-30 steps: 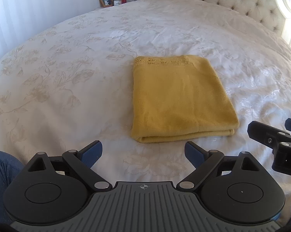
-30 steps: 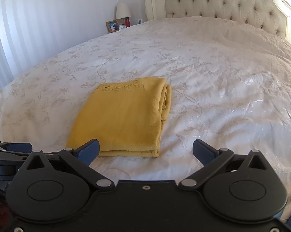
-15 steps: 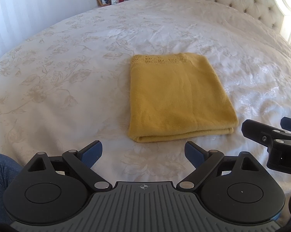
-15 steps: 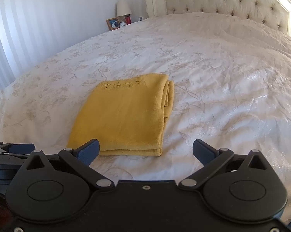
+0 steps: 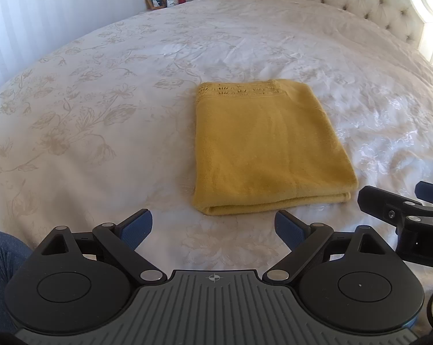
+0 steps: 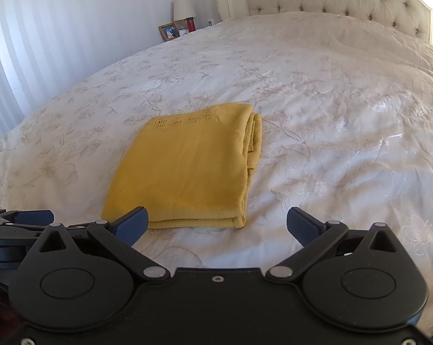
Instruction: Fold small clothes
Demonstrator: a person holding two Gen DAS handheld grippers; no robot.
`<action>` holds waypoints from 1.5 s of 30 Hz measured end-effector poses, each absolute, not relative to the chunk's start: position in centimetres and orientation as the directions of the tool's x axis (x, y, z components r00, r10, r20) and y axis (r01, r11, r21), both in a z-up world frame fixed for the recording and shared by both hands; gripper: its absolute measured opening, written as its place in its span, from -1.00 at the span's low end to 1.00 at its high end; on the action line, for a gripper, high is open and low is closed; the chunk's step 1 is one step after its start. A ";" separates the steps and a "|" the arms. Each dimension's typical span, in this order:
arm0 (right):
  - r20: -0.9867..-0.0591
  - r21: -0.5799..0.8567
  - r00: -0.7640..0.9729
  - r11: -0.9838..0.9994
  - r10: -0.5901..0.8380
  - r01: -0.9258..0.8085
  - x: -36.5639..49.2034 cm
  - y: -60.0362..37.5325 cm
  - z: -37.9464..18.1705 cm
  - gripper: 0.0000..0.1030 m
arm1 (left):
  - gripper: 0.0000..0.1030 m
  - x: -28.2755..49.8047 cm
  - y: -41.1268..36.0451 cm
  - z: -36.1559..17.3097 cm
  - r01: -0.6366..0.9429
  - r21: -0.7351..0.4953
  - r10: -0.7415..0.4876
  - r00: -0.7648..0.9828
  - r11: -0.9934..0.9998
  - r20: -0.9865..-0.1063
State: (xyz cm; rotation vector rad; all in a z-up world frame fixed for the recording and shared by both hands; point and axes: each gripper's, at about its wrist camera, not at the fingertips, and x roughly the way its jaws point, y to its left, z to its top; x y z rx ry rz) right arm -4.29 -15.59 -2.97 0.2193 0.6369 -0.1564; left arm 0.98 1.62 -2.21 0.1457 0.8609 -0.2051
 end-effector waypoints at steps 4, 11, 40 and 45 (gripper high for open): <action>-0.604 0.156 0.793 0.964 -0.079 0.215 -4.3 -15.7 -3.0 0.98 | 0.80 1.0 1.7 -2.1 0.239 0.047 -0.119 0.633 0.970 -0.765; -0.607 0.164 0.791 0.961 -0.077 0.220 -4.2 -15.6 -3.1 0.98 | 0.80 1.1 1.6 -2.2 0.236 0.050 -0.113 0.630 0.971 -0.768; -0.611 0.180 0.789 0.959 -0.063 0.217 -4.0 -15.4 -3.4 0.98 | 0.80 1.2 1.6 -2.3 0.235 0.052 -0.111 0.629 0.971 -0.769; -0.614 0.184 0.787 0.959 -0.060 0.216 -4.0 -15.3 -3.5 0.98 | 0.80 1.2 1.5 -2.4 0.235 0.059 -0.107 0.634 0.970 -0.766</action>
